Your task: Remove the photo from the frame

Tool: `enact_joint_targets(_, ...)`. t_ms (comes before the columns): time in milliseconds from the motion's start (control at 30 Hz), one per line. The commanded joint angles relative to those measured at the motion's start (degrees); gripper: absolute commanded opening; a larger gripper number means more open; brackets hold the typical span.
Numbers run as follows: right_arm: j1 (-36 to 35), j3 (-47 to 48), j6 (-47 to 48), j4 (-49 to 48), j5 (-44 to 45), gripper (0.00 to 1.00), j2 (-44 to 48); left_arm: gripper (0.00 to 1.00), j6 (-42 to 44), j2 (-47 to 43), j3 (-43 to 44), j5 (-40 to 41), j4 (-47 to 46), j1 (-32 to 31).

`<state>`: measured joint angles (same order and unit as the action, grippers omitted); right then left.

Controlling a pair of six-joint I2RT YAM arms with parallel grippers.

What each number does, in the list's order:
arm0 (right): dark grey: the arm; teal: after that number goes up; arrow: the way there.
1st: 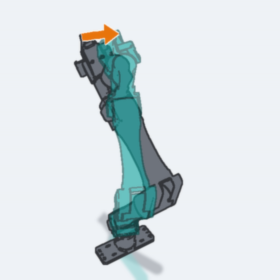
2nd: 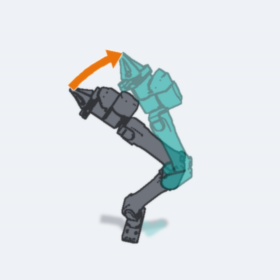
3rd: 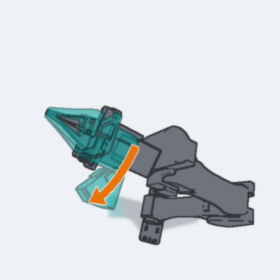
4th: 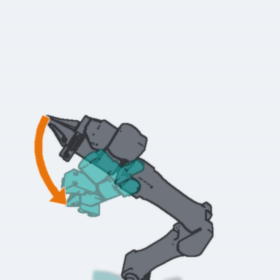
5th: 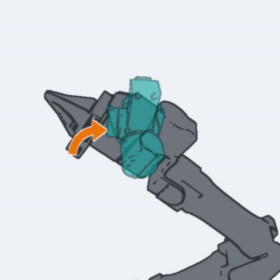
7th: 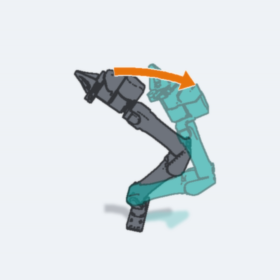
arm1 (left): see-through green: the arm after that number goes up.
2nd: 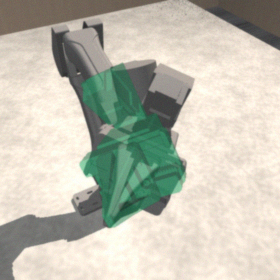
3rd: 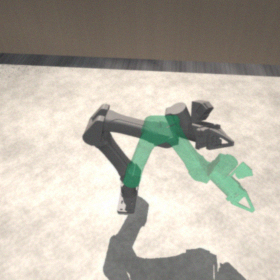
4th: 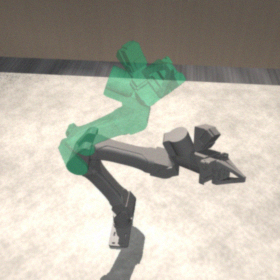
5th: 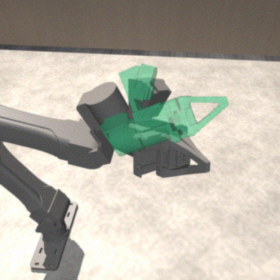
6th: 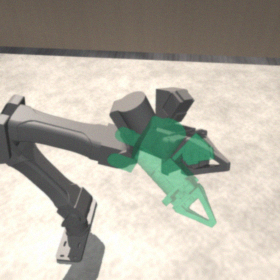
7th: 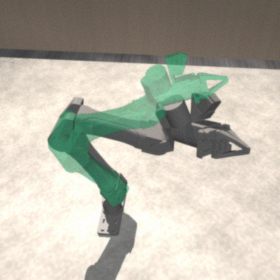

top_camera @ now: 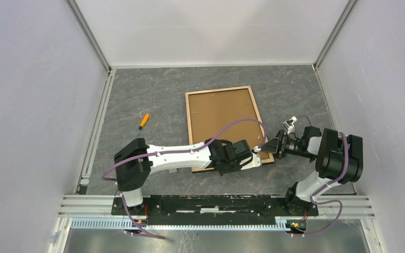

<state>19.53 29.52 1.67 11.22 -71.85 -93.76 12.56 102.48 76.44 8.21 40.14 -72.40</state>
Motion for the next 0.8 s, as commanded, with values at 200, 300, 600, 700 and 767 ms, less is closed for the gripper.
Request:
enact_joint_targets(200, -1.6, -7.2, -16.7, -17.8, -2.3, 0.69, -2.8, 0.02, 2.7, -3.8, 0.3, 3.0, -5.6, 1.0)
enact_joint_targets(300, -2.7, -6.9, -16.8, -17.8, -3.4, 0.62, -4.8, 0.02, 3.1, -3.8, -0.1, 2.7, -5.9, 1.0)
enact_joint_targets(600, -5.6, -6.3, -17.1, -17.7, -6.0, 0.55, -8.5, 0.02, 4.2, -3.9, -2.6, 2.8, -7.5, 1.0)
enact_joint_targets(700, -6.5, -6.1, -17.0, -17.6, -6.6, 0.55, -9.9, 0.02, 4.9, -3.9, -3.0, 3.1, -8.0, 0.9)
enact_joint_targets(767, -7.2, -5.7, -16.7, -17.3, -7.0, 0.54, -11.0, 0.02, 5.2, -3.7, -3.2, 3.0, -8.3, 1.0)
